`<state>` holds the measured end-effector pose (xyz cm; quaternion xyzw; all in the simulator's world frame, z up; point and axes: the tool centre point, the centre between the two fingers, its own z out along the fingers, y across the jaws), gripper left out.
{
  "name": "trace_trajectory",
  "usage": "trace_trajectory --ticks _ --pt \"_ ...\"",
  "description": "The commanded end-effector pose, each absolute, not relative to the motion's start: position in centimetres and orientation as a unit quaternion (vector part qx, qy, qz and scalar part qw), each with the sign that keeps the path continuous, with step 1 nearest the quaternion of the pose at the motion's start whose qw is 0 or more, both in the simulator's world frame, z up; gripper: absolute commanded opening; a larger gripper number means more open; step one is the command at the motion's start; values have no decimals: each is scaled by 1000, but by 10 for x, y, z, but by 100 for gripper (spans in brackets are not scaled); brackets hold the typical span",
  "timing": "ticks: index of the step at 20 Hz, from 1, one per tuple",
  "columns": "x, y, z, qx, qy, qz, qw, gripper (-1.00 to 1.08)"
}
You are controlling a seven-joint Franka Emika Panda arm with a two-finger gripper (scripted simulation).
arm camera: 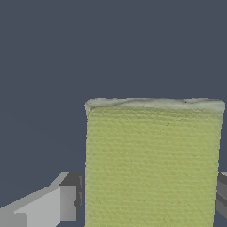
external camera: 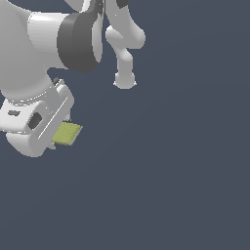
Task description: Pick up the object and move it to a goal position.
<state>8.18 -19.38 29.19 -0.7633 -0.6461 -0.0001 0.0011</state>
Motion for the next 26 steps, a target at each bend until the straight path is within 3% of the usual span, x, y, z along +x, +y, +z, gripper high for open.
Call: trace_trajectory --ticks 1,26 --pt "87 -202 301 -763 -646 0 0 -100" --pt "111 -233 332 -763 -646 0 0 -100"
